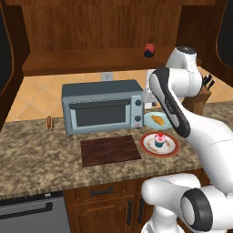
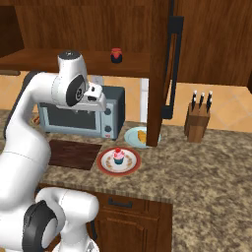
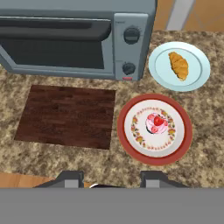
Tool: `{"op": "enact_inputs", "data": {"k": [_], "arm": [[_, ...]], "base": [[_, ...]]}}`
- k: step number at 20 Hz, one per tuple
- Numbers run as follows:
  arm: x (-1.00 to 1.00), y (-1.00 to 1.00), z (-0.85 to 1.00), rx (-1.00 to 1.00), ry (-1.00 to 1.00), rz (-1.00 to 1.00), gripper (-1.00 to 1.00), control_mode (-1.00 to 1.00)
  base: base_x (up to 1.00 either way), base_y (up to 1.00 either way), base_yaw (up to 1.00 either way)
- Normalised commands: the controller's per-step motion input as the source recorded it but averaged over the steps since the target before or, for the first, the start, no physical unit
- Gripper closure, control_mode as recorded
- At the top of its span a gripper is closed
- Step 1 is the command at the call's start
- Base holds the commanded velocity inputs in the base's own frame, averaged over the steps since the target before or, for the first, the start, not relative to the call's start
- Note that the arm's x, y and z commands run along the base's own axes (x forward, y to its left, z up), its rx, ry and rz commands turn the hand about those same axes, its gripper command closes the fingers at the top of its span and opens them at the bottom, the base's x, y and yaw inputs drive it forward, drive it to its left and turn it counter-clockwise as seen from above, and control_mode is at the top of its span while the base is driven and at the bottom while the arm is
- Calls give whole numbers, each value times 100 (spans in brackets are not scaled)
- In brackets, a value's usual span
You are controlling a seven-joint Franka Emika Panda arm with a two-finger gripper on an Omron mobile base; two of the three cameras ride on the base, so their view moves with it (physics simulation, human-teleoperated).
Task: From the different types of pastries on the counter, select a croissant and place it on the cutting board. Then retrieve a jar of jam from the cabinet and place it alongside the croissant on the cutting board.
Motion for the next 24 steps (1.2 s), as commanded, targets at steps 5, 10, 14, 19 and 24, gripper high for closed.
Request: {"op": "enact_inputs", "data": {"k": [5, 10, 14, 19, 24], "arm": [[-19, -24, -17, 0, -1, 3, -100, -100], [-42, -92, -66, 0, 0, 0, -100, -100], [-1, -100, -51, 0, -4, 3, -100, -100], [39, -94, -33, 0, -7, 13, -100, -100], [43, -35, -10, 0, -4, 14, -100, -100]], "base": [[0, 0, 0], [0, 0, 0], [0, 0, 0], [0, 0, 0], [0, 0, 0]]}}
